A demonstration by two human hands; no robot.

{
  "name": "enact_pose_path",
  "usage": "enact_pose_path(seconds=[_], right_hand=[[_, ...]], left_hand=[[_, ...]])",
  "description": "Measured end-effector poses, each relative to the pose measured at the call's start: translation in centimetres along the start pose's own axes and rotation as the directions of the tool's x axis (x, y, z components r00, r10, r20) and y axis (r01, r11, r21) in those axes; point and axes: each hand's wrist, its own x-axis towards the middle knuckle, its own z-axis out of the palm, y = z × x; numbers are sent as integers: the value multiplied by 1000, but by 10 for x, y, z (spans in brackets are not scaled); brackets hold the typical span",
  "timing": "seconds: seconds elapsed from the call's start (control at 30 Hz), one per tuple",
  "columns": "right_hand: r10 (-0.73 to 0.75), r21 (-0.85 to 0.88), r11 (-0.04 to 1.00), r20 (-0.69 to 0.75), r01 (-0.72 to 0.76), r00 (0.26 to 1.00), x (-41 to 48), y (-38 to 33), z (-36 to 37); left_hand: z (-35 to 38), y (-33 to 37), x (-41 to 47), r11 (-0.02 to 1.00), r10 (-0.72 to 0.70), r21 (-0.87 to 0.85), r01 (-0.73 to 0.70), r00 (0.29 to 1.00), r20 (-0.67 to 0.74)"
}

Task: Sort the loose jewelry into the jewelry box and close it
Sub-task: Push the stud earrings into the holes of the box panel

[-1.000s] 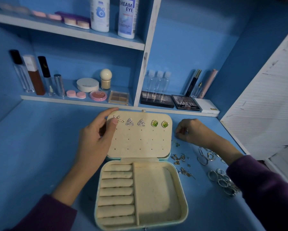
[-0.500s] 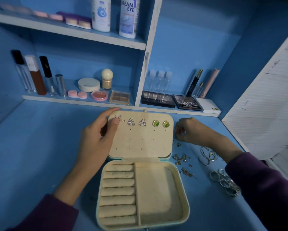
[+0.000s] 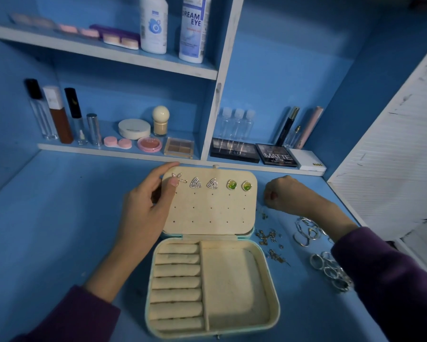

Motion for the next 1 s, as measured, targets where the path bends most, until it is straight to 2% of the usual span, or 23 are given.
enact_pose_path(seconds=[0.07,0.13,0.23,0.33,0.43,0.53,0.67,0.77,1.0], right_hand=[[12,75,997,-35,-9,999,-2,0,0],[30,287,958,-89,-4,996,-5,-3,-3],[29,629,777,-94,37,995,-13,-14,-17],[-49,783,612,-100,109,994,-19,-27,-35],[-149,826,530,-130,190,980,-25,-45,-53],[-265,831,498,-125,247,956,-30,-63,-63],[-392,823,491,-84,286,916,-34,-85,-66],[-483,816,496,-25,298,875,-37,-101,-65],[-627,758,571,155,315,763,-37,-130,-65]], left_hand=[[0,-2,0,999,29,21,-29,1000,5],[-1,-4,0,996,68,57,-68,998,6],[-3,-2,-2,983,127,133,-128,992,18],[-7,4,-6,970,183,153,-190,981,59],[-16,8,-11,933,271,215,-289,956,111],[-24,11,-18,842,399,329,-427,904,152],[-31,11,-27,740,546,369,-562,823,158],[-34,8,-33,692,614,337,-638,766,191],[-39,8,-38,663,653,296,-688,724,223]])
